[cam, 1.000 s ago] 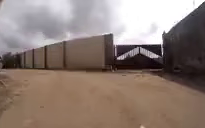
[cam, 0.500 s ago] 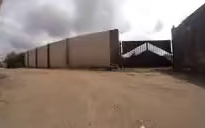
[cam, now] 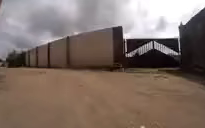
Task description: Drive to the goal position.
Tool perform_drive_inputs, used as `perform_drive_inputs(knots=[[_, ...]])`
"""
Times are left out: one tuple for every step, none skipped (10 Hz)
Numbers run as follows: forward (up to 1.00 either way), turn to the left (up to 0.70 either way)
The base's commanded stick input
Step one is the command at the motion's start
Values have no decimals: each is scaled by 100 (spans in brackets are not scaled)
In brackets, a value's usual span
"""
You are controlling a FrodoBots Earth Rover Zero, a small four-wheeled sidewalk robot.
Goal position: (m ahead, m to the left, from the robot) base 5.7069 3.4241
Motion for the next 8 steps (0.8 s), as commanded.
perform_drive_inputs(knots=[[100,4],[100,18],[100,27],[100,27],[100,27],[100,27],[100,27],[100,27]])
